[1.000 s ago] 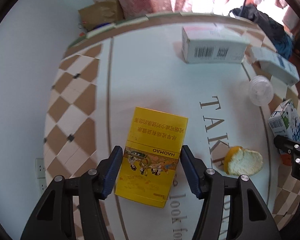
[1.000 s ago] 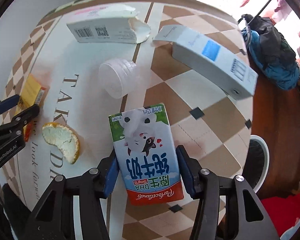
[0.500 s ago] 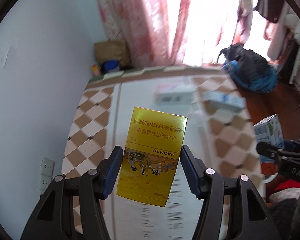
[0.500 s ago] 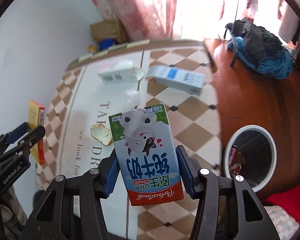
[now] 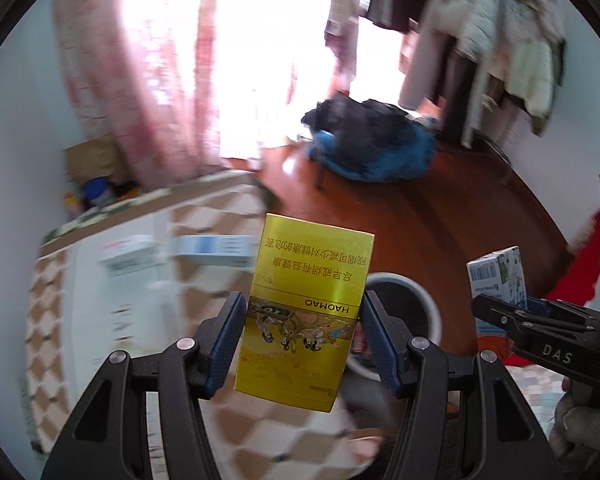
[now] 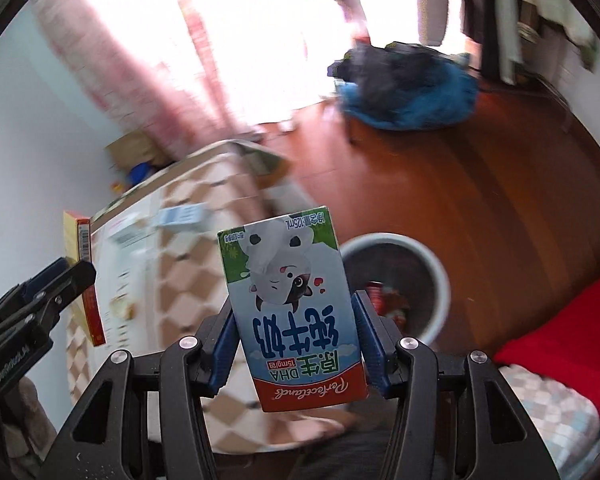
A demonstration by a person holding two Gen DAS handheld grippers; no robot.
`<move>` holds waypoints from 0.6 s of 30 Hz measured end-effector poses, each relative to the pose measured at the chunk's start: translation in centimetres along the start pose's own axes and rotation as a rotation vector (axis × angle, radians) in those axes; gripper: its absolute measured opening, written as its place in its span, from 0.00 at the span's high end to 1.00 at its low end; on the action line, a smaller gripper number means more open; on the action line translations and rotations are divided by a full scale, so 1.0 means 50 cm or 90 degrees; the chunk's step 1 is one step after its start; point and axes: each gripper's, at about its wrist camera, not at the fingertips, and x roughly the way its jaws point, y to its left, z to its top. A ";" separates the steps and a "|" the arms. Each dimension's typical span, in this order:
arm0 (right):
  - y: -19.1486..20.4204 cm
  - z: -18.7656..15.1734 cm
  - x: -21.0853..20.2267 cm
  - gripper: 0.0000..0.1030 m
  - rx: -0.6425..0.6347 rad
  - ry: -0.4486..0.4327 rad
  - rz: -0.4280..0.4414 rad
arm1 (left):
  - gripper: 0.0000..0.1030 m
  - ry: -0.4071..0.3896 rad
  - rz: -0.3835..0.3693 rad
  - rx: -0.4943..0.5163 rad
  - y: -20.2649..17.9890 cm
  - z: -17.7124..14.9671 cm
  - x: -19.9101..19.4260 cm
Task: Collect trash
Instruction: 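Lift the yellow box and milk carton toward the bin with both tools, then open both tools over the white bin to drop the box and carton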
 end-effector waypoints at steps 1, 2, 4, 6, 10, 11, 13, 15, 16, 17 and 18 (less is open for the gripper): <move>-0.035 0.003 0.007 0.46 0.017 0.004 -0.010 | 0.46 0.010 -0.010 0.009 -0.031 0.005 0.025; -0.063 0.004 0.013 0.46 0.030 0.007 -0.016 | 0.46 0.021 -0.020 0.018 -0.060 0.010 0.050; -0.128 0.008 0.039 0.46 0.060 0.022 -0.029 | 0.46 0.046 -0.037 0.026 -0.107 0.014 0.096; -0.185 0.007 0.069 0.46 0.090 0.043 -0.033 | 0.46 0.074 -0.052 0.029 -0.150 0.016 0.142; -0.274 0.000 0.149 0.46 0.135 0.092 -0.032 | 0.46 0.151 -0.093 0.012 -0.204 0.013 0.248; -0.293 -0.002 0.174 0.46 0.147 0.105 -0.031 | 0.46 0.174 -0.102 0.007 -0.210 0.012 0.278; -0.316 -0.008 0.210 0.46 0.158 0.126 -0.027 | 0.46 0.206 -0.106 -0.002 -0.218 0.006 0.323; -0.342 -0.013 0.249 0.46 0.167 0.142 -0.027 | 0.46 0.234 -0.108 -0.012 -0.229 0.000 0.362; -0.351 -0.012 0.274 0.46 0.170 0.155 -0.027 | 0.46 0.250 -0.109 -0.016 -0.232 -0.002 0.384; -0.358 -0.013 0.290 0.46 0.173 0.162 -0.028 | 0.46 0.263 -0.105 -0.020 -0.231 -0.004 0.404; -0.365 -0.011 0.310 0.46 0.178 0.169 -0.023 | 0.46 0.273 -0.101 -0.024 -0.230 -0.007 0.421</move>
